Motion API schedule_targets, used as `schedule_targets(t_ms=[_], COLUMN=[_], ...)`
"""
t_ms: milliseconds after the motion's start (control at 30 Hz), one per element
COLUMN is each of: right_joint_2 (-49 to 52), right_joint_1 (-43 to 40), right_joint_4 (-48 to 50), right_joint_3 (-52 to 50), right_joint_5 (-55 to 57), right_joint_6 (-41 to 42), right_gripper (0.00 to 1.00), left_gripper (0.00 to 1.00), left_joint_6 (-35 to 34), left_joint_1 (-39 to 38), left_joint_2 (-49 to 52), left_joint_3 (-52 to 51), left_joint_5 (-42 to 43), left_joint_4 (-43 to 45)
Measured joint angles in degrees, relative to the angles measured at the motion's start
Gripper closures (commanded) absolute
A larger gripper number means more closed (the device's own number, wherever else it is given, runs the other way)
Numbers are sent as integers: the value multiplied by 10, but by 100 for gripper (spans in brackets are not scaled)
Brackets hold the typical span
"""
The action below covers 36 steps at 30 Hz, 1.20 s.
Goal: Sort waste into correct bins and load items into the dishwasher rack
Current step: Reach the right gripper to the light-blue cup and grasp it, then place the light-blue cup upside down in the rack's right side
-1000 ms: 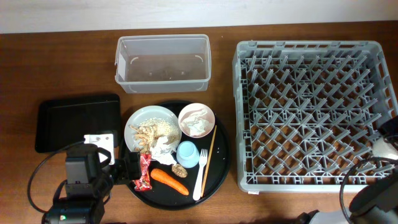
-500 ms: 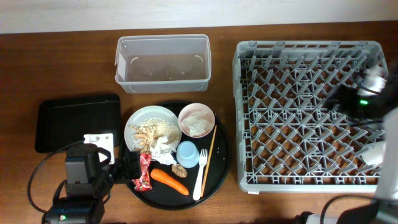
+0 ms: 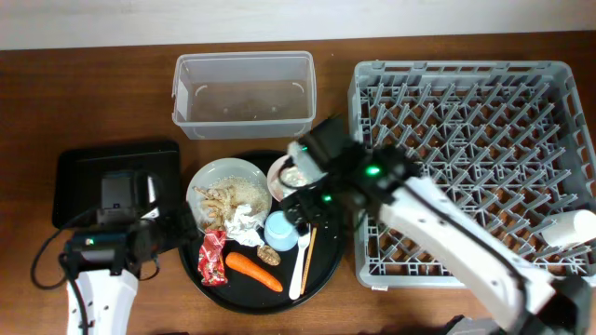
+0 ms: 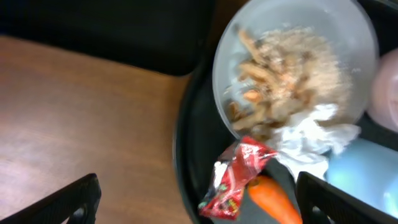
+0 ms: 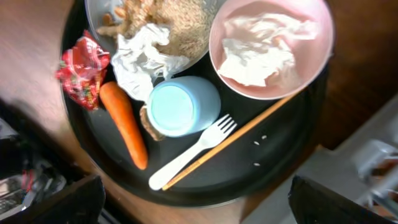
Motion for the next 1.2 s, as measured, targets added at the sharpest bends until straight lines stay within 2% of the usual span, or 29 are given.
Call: schedule_targets(t_ms=[133,300,433,567,600,867,1067,1133,1167,1200], right_joint_2=[86,155,168,190,194,194,174,123,45,22], right_joint_1=[50,55,75,94,94,94,90,74,31,17], right_joint_4=[40,59,78,81,80,78,68,55,32,19], right_joint_3=[0,0,0,0,0,3,6,6,7,8], right_joint_5=[27,46,50,59,63,77,82,80,81,80], right_joint_6=[46,89,99,117,123,135,136,136,136,135], right_gripper=[2,3,4,12,20,49,51,51,51,51], left_gripper=[1,1,1,1,1,1,1,1,1,0], left_joint_6=[-2,-2,-2,-2,-2,-2,-2,-2,-2,-2], left_joint_1=[69,79,79,79,79,79,79,79,79,79], left_joint_2=[9,9,9,9,9,9,9,9,9,9], left_joint_3=[0,0,0,0,0,0,0,0,0,0], left_joint_5=[-13,-14,-15,-14,-15,-15,-15,-15,-14,-15], left_joint_4=[-38,-41,-42,-42,-42,-42,-42,-42,-42,-42])
